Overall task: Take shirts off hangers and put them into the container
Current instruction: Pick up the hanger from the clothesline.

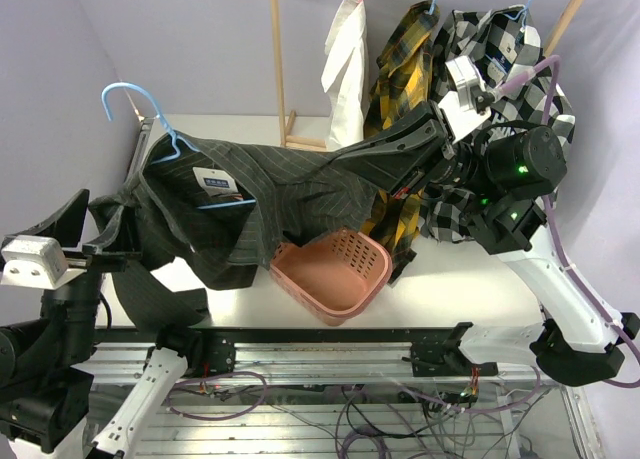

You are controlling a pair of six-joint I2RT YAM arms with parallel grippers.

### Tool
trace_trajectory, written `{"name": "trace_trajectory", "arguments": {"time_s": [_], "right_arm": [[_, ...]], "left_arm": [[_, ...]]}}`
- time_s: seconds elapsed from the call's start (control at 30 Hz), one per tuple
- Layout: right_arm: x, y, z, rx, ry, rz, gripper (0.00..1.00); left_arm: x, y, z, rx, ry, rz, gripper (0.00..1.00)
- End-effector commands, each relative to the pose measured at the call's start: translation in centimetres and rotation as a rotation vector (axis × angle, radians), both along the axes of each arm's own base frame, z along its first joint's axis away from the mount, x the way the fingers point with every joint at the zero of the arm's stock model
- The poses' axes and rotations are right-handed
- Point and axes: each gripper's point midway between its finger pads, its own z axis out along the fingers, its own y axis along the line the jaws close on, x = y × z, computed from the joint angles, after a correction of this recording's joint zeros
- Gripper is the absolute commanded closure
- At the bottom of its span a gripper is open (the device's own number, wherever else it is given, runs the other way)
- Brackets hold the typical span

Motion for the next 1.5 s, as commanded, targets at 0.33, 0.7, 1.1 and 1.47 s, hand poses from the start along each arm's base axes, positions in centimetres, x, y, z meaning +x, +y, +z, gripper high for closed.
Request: {"name": "trace_trajectory", "arguments": {"time_s": [0.33,0.7,1.1,1.47], "right_arm": [[-1.0,0.2,-0.3,-0.01,-0.03,0.064,1.0],[-0.6,0.4,-0.5,-0.014,-0.015,0.051,1.0],[8.0,4.4,-1.4,-0.124,0.065,-0.222,0.94],[17.5,0.4,-2.9,-0.126,0.142,-0.793,0.29]], "left_arm": [[1.5,-3.8,0.8,0.19,-0.054,-0.137,0.14],[4.6,-4.0,-2.2,0.249,0.043,-0.097,0.75],[5.3,1.1,-3.9,0.144,0.157,0.169,0.93],[5.1,3.7,-4.7,0.103,0.255,0.302,0.93]]}}
